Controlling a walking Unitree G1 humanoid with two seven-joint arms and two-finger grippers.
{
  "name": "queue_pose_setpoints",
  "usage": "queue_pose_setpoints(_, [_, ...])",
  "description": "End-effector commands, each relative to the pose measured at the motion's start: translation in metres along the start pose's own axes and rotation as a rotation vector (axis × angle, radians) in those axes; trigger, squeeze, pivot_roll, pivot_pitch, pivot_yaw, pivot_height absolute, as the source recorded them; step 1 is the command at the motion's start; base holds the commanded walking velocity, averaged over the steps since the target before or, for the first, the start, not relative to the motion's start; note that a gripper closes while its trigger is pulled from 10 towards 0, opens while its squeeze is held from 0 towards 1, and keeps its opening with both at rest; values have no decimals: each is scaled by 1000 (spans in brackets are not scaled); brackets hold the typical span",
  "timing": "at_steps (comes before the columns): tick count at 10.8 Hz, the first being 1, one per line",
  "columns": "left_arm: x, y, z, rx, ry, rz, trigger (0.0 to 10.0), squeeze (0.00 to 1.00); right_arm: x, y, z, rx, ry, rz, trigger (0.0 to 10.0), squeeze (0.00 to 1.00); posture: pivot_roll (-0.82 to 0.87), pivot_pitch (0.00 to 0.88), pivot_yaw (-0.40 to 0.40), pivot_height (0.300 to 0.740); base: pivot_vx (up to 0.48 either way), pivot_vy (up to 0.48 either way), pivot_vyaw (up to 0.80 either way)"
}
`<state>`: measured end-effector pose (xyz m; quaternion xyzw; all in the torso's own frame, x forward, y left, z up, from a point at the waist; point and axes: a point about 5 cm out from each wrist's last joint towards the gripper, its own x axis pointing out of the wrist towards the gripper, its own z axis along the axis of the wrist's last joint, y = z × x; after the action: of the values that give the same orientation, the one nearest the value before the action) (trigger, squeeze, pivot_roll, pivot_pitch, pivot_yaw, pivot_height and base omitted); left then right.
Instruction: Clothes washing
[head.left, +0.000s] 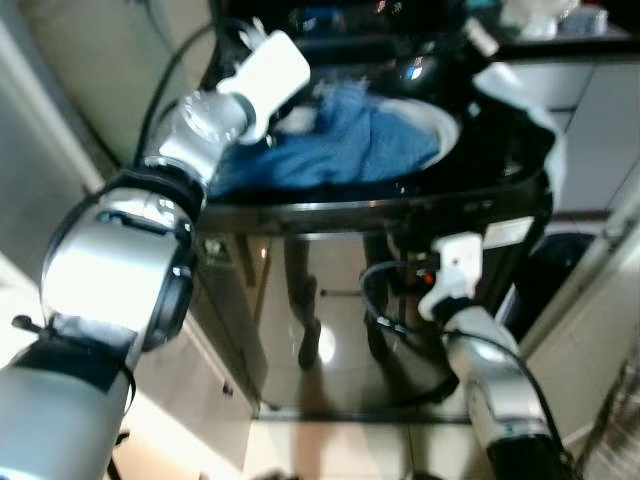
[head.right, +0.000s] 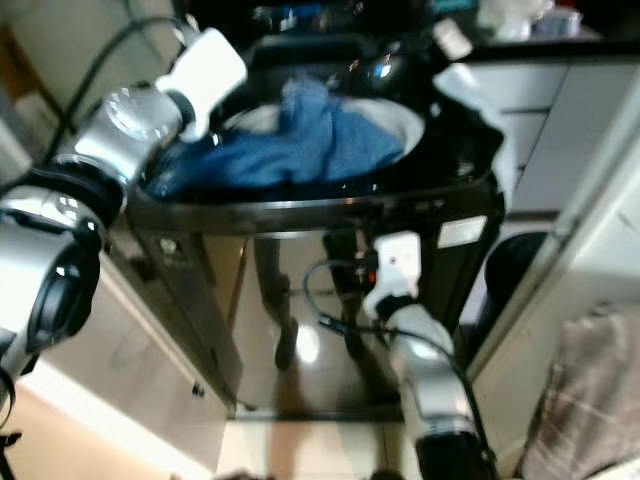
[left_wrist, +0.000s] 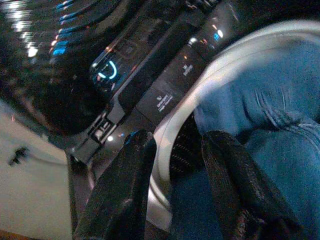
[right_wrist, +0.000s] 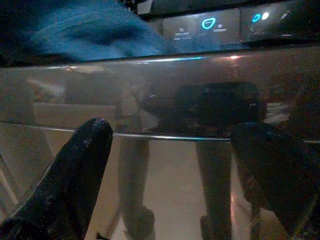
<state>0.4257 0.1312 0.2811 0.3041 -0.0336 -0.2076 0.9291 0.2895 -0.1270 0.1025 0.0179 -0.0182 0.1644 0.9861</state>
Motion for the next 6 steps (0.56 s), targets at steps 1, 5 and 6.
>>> queue_pose_setpoints(1, [-2,14,22,-40,-110,40,10000,0,4,0,7,-1,-22,-12,10000,0,-268,0,129,740,0,0,0])
queue_pose_setpoints(5, [-37,-26,31,-20,-549,-43,10000,0,12,-19,17,-63,-87,-124,10000,4,-215,0,106,740,0,0,0])
queue_pose_setpoints(6, [-41,-32,26,-32,-551,-47,10000,0,13,-19,16,-63,-85,-125,10000,4,-213,0,105,740,0,0,0])
